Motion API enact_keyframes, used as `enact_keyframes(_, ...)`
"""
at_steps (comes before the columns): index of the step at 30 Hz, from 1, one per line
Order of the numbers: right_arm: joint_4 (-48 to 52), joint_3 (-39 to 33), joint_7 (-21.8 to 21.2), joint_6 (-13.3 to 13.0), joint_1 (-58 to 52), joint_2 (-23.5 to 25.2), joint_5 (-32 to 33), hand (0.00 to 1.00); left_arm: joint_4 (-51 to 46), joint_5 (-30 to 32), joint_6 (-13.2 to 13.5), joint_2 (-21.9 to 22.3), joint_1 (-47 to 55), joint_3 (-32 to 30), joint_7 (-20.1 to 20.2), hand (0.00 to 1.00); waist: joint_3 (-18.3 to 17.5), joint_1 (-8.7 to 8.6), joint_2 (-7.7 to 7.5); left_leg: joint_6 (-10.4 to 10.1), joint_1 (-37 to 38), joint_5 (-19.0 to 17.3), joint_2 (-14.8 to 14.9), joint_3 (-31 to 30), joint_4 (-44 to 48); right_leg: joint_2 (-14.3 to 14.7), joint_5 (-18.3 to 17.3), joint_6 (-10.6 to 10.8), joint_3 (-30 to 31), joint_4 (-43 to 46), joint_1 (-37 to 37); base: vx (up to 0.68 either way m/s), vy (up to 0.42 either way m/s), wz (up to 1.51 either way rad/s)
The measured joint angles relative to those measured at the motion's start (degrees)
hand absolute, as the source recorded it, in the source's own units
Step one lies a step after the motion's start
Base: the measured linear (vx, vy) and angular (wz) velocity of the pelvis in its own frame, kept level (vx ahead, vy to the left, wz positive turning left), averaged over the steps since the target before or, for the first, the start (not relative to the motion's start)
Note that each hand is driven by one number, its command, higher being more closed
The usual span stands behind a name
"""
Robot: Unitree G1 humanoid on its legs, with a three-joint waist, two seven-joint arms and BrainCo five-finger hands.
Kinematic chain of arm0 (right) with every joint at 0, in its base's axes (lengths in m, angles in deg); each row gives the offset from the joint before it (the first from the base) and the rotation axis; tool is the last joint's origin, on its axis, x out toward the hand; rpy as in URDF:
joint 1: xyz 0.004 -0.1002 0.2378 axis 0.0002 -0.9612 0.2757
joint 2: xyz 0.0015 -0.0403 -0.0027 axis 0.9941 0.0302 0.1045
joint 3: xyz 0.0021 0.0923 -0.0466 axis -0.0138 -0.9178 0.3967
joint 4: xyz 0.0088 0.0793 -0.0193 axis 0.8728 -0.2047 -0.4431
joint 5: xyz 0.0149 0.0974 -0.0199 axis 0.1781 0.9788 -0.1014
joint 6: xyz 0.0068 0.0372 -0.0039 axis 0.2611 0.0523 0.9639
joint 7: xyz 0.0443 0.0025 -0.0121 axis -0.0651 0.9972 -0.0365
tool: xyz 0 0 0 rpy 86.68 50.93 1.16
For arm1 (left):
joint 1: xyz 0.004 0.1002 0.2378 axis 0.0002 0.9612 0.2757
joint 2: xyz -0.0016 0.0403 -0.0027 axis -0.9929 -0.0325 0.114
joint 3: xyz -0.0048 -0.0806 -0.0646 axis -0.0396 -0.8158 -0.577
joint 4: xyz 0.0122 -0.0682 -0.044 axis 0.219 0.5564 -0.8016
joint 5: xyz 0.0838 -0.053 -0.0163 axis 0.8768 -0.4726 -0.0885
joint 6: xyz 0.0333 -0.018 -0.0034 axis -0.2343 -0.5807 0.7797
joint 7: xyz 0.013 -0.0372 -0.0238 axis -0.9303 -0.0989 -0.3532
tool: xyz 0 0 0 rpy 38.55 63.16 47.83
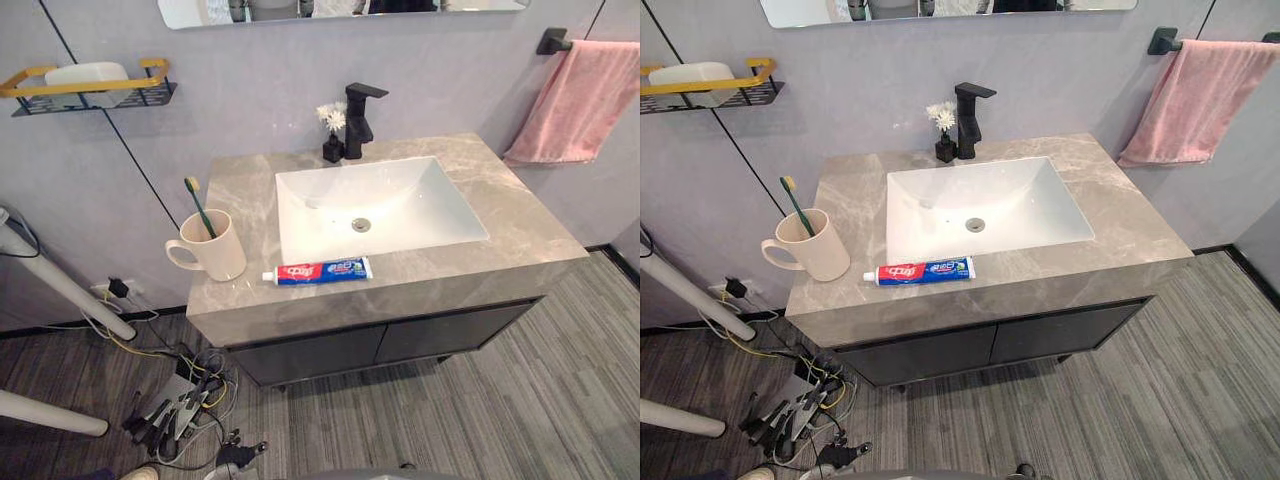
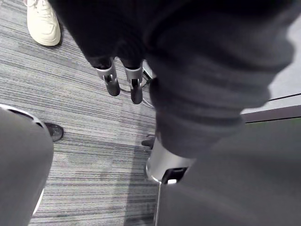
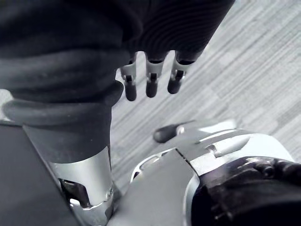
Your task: Organize washtable
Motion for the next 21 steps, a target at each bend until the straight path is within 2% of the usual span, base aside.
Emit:
enact_keyframes(3,0.00,0.00,0.00,-0.02,-0.01,-0.03,-0.01,0.00,0.11,-0.65,-0.02,0.21,0.02,-0.51,0.05,0.00,-0.01,0.04,0.21,-0.10,0.04,0.06,0.04,-0.04,-0.39,0.08,0.00,0.01,-0.16,-0.16,0.01,0.01,-0.021,0.01)
enact_keyframes(6,0.00,-0.89,-0.01,-0.03,-0.01,0.03,0.03,0.00,0.47,-2.62,-0.21,0.87,0.03,-4.41,0.15,0.00,-0.09,0.04,0.30,-0.10,0.00,0.06,-0.08,-0.15,-0.47,-0.05,-0.01,0.00,-0.61,-0.18,0.07,0.00,-0.006,0.02)
enact_keyframes(8,-0.01,-1.17,-0.12,-0.01,-0.02,0.16,0.28,0.00,0.37,-4.87,-0.47,1.12,0.44,-9.31,0.08,0.00,-0.17,0.06,0.42,-0.10,-0.09,0.07,-0.11,-0.61,-0.48,-0.15,-0.02,0.00,-1.80,-0.18,0.32,0.00,-0.024,0.14)
enact_keyframes(10,0.04,-2.23,-0.26,0.02,-0.28,0.61,0.40,0.00,-1.79,-8.06,-1.43,0.63,1.62,-20.20,-0.59,0.00,-0.05,0.22,0.23,-0.05,-0.21,0.28,-0.06,-1.60,-0.48,-0.23,-0.16,-0.09,-3.28,-0.17,1.12,0.00,-0.031,0.30)
enact_keyframes(11,0.13,-2.29,-0.30,0.02,-0.42,0.66,0.40,0.00,-2.93,-9.45,-1.52,0.38,2.16,-22.98,-1.17,0.00,-0.01,0.40,0.44,-0.03,-0.24,0.37,-0.06,-1.76,-0.48,-0.28,-0.22,-0.10,-3.37,-0.10,1.23,-0.01,-0.027,0.24)
enact_keyframes(13,1.84,-2.87,-0.36,0.04,-1.02,1.24,0.39,0.00,-8.79,-12.34,-1.91,-1.21,3.28,-33.87,-3.27,0.00,-0.01,1.74,0.59,-0.07,-0.33,0.42,-0.07,-2.12,-0.47,-0.45,-0.77,0.01,-4.11,0.30,1.24,-0.02,-0.034,0.15)
enact_keyframes(15,2.37,-3.32,-0.37,-0.08,-1.98,1.59,0.38,0.00,-18.89,-13.61,-1.88,-3.57,3.18,-43.42,-6.88,0.00,-0.63,3.16,0.95,-0.10,-1.20,0.54,-0.07,-3.49,-0.28,-0.73,-1.96,0.53,-5.16,1.46,0.96,-0.03,-0.042,0.32)
enact_keyframes(16,2.38,-3.37,-0.36,-0.06,-2.35,1.62,0.36,0.00,-22.58,-13.60,-1.89,-4.21,3.14,-45.32,-7.91,0.00,-0.77,3.41,1.01,-0.14,-1.20,0.57,-0.03,-3.88,-0.20,-0.79,-2.33,0.62,-5.53,1.98,1.01,0.00,-0.035,0.38)
enact_keyframes(19,4.60,-3.23,-0.32,-0.07,-4.10,2.21,0.33,0.00,-43.74,-10.44,-1.88,-7.32,3.11,-52.41,-17.59,0.00,-2.50,5.62,1.48,-0.17,-2.04,0.55,0.09,-5.56,0.49,-1.19,-3.81,0.57,-7.24,3.98,0.90,0.00,-0.022,0.29)
enact_keyframes(20,4.98,-3.32,-0.32,-0.09,-4.19,2.28,0.32,0.00,-47.41,-9.68,-1.89,-7.72,2.98,-53.17,-19.00,0.00,-2.84,5.69,1.58,-0.17,-2.33,0.55,0.04,-6.15,0.51,-1.26,-3.83,0.53,-7.90,4.00,0.97,0.01,-0.014,0.38)
enact_keyframes(21,5.75,-3.36,-0.34,-0.02,-4.27,2.48,0.20,0.00,-54.84,-7.65,-1.89,-8.01,2.22,-54.36,-22.07,0.00,-3.11,6.17,1.79,-0.17,-2.92,0.55,-0.17,-7.22,0.81,-1.52,-3.85,0.50,-8.93,4.07,1.19,0.00,-0.005,0.48)
